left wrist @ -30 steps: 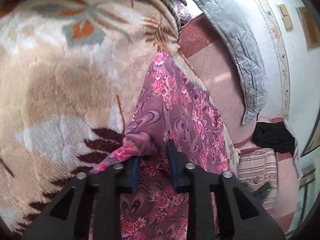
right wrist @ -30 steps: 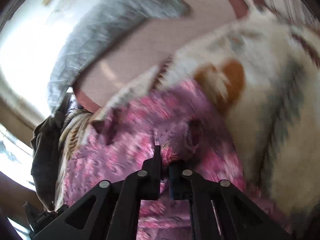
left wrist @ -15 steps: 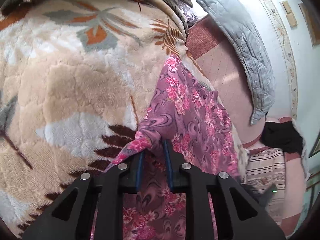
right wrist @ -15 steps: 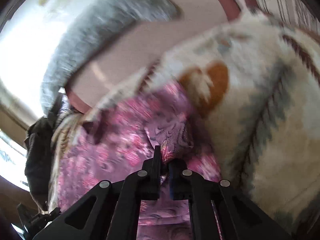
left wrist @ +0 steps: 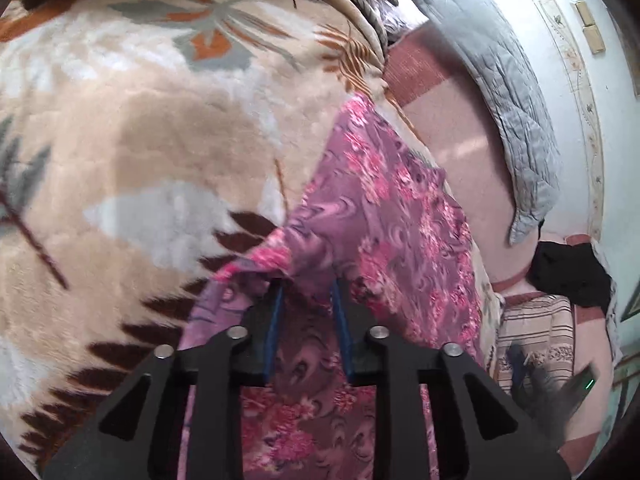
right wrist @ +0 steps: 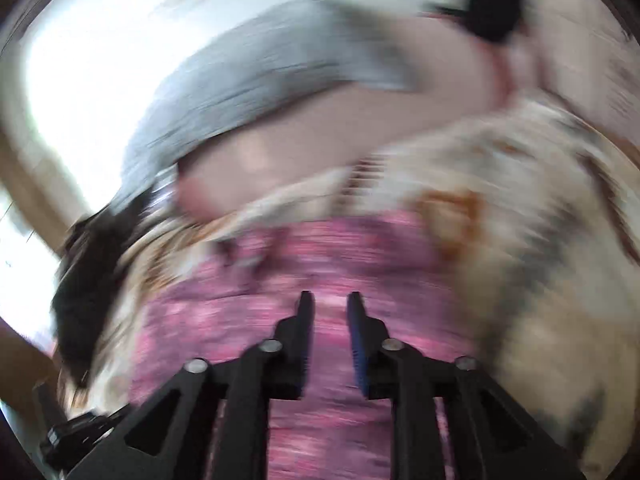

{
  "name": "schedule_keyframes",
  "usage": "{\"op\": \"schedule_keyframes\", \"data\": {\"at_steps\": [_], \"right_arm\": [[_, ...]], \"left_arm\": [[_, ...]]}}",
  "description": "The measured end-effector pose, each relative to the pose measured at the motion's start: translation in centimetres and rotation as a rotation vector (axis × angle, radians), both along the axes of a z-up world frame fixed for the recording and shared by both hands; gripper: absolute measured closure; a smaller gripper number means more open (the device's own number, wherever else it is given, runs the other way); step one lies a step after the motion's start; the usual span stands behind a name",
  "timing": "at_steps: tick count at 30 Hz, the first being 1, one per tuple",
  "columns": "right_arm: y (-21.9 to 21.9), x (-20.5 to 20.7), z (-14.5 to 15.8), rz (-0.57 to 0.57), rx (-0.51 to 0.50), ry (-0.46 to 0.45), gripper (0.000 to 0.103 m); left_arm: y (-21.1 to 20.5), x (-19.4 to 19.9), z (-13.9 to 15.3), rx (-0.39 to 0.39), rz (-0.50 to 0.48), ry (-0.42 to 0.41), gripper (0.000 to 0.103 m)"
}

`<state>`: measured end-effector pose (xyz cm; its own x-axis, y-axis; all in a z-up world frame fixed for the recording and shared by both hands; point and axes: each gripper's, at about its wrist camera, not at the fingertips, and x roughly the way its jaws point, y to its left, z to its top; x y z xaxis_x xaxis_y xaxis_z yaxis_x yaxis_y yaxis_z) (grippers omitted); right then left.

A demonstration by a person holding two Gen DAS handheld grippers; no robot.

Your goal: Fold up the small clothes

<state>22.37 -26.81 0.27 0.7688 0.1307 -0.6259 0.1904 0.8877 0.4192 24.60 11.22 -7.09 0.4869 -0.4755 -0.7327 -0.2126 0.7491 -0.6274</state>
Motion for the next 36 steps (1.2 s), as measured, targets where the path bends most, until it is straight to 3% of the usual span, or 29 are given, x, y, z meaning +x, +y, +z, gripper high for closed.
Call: {"op": "schedule_keyframes", "data": {"at_steps": [1,2,6,10,15,17,18,19,20,23,26,28,31,33,34,36], "right_arm": [[1.7,1.5,0.5,0.082,0.0,-0.004,0.062],[4.3,4.0,0.7,0.207,0.012,0.005,0.059],[11.9,11.1,-0.4,0.432,0.029,0.059,0.06],[18.2,17.1,-2.6,0.527,-0.062,0.116,0.061],[20.9,20.3,-5.7,0.613,-0.122,0.227,0.056],[21.9,19.6,-5.9,0.696,-0.178,0.212,0.065],[23.0,19.0,-5.4,0.773,-0.236,0.178,0.103],[23.8,18.7,-5.1,0.797,-0.293,0.166,0.1],[24.1,18.6,-4.7,0.789,-0.323,0.148,0.1],[23.4,19.1,-4.2,0.68,-0.28,0.097,0.101],[23.3,19.7,-6.5,0.585,-0.32,0.168,0.1],[23.0,18.6,-5.3,0.563,-0.31,0.132,0.09],[20.6,15.0,-3.1,0.541,-0.174,0.059,0.09],[18.5,12.2,-3.2,0.523,-0.07,0.044,0.079],[17.8,11.4,-3.5,0.512,-0.042,0.053,0.074],[15.6,8.8,-5.7,0.477,-0.006,0.131,0.074]], "left_arm": [[0.0,0.1,0.0,0.0,0.004,0.0,0.08],[0.1,0.2,-0.1,0.0,0.01,-0.002,0.08],[0.5,0.2,-0.1,-0.026,0.022,0.002,0.081],[0.5,0.4,-0.1,-0.011,0.016,-0.003,0.081],[1.0,0.7,-0.2,-0.031,0.021,0.0,0.082],[1.2,0.7,-0.2,-0.037,0.025,0.001,0.082],[1.2,0.7,-0.2,-0.037,0.027,0.002,0.082],[1.4,0.6,-0.1,-0.037,0.033,0.001,0.083],[1.5,0.6,-0.1,-0.034,0.039,0.001,0.084],[2.0,0.6,-0.3,-0.043,0.049,0.009,0.087],[2.2,0.6,-0.3,-0.045,0.055,0.015,0.088],[2.3,0.4,-0.2,-0.043,0.061,0.017,0.088],[1.3,-0.5,0.4,-0.016,0.062,0.005,0.088],[-0.2,-1.3,1.3,-0.002,0.007,-0.023,0.088],[-0.8,-1.6,1.7,0.008,-0.01,-0.043,0.088],[-1.7,-2.1,2.9,0.062,-0.03,-0.099,0.088]]}}
